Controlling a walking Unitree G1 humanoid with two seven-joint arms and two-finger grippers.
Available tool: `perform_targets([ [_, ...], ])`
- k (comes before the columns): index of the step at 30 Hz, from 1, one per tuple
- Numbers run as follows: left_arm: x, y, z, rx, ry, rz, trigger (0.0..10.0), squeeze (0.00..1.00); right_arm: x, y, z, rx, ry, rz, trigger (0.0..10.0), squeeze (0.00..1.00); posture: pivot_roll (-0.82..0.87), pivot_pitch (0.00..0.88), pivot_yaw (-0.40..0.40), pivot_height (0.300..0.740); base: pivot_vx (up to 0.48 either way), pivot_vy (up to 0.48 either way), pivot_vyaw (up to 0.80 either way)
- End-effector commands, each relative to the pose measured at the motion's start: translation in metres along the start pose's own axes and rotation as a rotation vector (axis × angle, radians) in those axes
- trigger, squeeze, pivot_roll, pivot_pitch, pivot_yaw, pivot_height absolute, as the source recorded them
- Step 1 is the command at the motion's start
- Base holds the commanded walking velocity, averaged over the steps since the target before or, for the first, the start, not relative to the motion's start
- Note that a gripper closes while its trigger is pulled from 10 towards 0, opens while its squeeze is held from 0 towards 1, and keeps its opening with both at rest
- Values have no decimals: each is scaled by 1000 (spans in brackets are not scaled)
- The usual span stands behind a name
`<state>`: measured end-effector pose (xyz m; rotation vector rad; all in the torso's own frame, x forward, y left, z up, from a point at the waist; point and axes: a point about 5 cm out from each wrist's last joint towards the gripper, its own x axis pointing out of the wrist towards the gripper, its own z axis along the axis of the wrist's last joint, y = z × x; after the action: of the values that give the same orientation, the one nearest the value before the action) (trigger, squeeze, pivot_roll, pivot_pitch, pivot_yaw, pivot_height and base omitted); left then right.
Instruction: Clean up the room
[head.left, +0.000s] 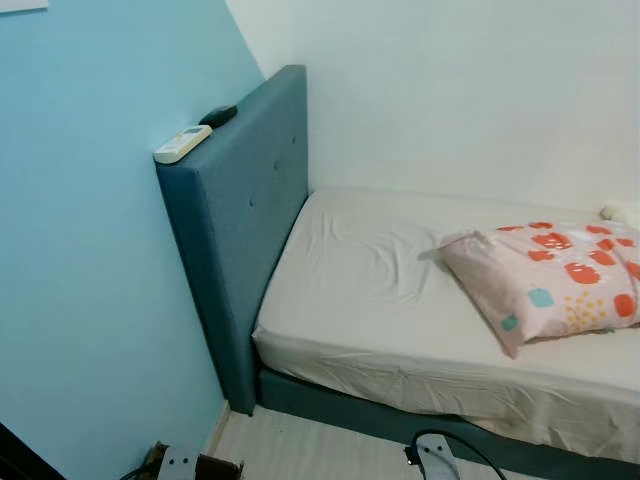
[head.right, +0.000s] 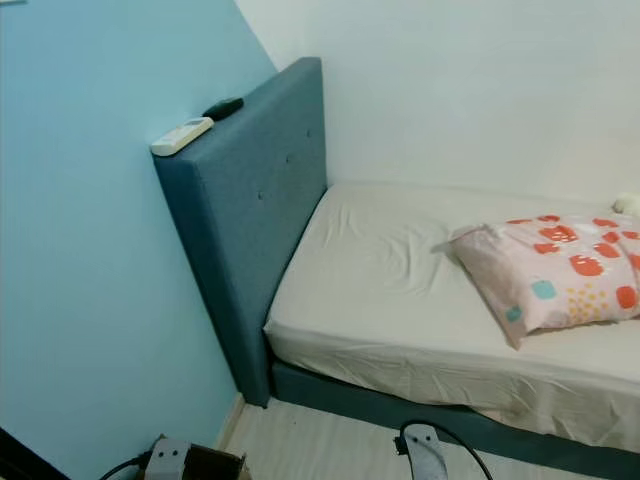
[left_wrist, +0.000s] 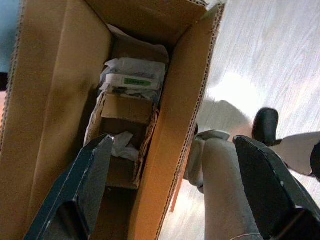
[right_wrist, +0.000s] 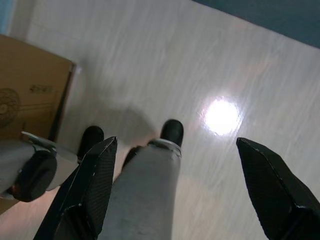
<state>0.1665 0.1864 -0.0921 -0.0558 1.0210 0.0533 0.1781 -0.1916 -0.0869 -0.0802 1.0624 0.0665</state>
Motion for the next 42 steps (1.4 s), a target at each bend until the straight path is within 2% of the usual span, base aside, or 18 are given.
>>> perform_targets([
  [1, 0, 4, 0, -3, 4, 16, 10000, 0, 0, 0, -4, -20, 15, -4, 10000, 0, 17, 0, -22, 701, 0, 0, 0],
  [14, -1, 6, -1, -2, 12, 16, 10000, 0, 0, 1, -6, -26, 23, -3, 10000, 0, 16, 0, -20, 701, 0, 0, 0],
  [28, 0, -2, -2, -8, 17, -16, 10000, 0, -1, -1, -8, -26, 30, -5, 10000, 0, 2, 0, -19, 701, 0, -325, 0],
  [42, 0, -3, -3, -10, 19, -25, 10000, 0, -1, -1, -9, -24, 33, -7, 10000, 0, -5, 0, -16, 701, 0, -403, 0],
])
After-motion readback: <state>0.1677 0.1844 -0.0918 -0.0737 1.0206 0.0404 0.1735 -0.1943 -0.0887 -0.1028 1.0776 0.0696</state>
